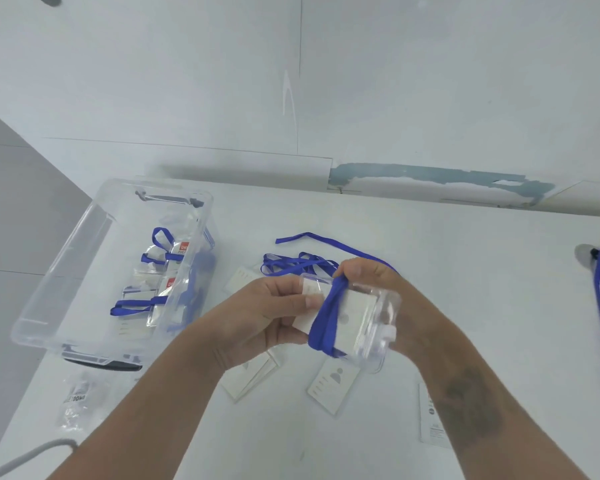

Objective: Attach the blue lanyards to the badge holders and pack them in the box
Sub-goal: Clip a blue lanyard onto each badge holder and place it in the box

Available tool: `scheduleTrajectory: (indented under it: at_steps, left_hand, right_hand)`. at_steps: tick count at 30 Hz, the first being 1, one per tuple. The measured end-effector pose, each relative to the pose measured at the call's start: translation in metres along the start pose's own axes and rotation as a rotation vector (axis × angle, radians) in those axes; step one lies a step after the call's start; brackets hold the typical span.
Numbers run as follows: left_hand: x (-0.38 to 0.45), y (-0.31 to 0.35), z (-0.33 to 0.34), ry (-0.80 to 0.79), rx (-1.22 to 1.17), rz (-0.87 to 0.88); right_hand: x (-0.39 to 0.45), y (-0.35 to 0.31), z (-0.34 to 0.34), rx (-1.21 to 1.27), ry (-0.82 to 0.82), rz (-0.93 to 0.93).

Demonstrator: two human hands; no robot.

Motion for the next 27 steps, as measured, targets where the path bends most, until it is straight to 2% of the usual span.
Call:
scheduleTrajectory:
  at_steps: [3, 7, 11, 16, 22, 27]
  left_hand:
    - [0.006, -0.006, 0.005, 0.083, -0.176, 0.016]
    - [0.011, -0.007, 0.01, 0.243, -0.264, 0.039]
    - [0.011, -0.006, 0.012, 0.341, -0.219, 0.064]
    - [0.006, 0.003, 0.011, 0.371, -0.011, 0.051]
    - [0.005, 0.017, 0.016, 0.361, 0.212, 0.198]
    - [0.01, 0.018, 0.021, 0.452, 0.417, 0.196]
  right_hand:
    - [0.008, 0.014, -0.004, 0.166, 0.163, 0.026]
    - [0.01, 0.021, -0.014, 0.243, 0.132, -0.03]
    - [0.011, 0.016, -0.02, -0.097, 0.124, -0.082]
    - [0.013, -0.001, -0.028, -0.352, 0.15, -0.024]
    - [0.009, -0.021, -0.024, -0.72, 0.077, -0.024]
    - [0.004, -0.025, -0.022, -0.91, 0.039, -0.033]
Point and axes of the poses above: each hand's wrist, its own x-axis towards the middle knuckle, its own z-axis out of the palm, y = z × x, the point moved 1 cm from there along x, towards the middle knuckle, and after that the axes turned 4 degrees about -z, right-handed, at the moved point
